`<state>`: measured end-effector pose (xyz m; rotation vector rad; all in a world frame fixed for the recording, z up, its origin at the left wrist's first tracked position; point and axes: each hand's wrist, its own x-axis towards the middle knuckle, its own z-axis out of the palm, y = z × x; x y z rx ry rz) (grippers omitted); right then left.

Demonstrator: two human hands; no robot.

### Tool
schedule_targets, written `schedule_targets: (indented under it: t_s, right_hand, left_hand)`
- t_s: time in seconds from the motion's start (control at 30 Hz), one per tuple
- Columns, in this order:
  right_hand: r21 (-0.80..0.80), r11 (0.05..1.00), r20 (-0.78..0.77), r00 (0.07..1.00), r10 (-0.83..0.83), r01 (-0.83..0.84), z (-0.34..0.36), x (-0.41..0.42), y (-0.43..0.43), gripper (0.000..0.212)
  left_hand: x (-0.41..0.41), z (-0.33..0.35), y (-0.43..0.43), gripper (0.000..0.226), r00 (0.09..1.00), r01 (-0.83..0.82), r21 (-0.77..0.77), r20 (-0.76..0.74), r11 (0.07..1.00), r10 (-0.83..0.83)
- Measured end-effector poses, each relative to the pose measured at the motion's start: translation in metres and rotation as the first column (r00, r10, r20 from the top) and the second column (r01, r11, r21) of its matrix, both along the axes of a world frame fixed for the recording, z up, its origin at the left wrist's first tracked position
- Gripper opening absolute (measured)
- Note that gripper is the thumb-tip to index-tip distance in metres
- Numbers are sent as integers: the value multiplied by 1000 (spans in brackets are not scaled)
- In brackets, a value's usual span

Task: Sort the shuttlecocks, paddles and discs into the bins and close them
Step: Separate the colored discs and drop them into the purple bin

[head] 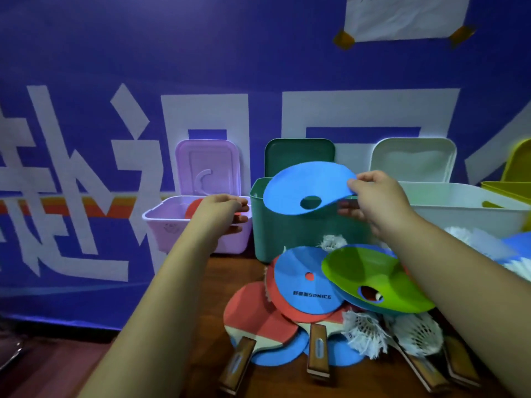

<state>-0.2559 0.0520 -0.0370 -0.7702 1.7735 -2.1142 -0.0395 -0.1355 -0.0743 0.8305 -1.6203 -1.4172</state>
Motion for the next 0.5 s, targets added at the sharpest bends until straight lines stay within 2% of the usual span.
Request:
schedule_targets:
  t_s: [0.13,0.27,0.4,0.5]
  right_hand:
    - [-105,991,130,989,-65,79,6,-27,23,22]
    - [-159,965,225,959,-172,211,14,-58,55,36]
    - [-206,937,260,939,-225,281,22,-78,87,50]
    - [-85,965,225,948,-226,250,18,-85,104,51]
  left_hand:
    - [-29,1,37,19,991,118,-114,77,986,-110]
    - [-53,-8,63,19,951,235,-321,269,918,-149]
    - [-66,-25,77,12,875,303,-516,484,802,-20]
    - [-70,-37,78,15,812,334,-567,578,753,76]
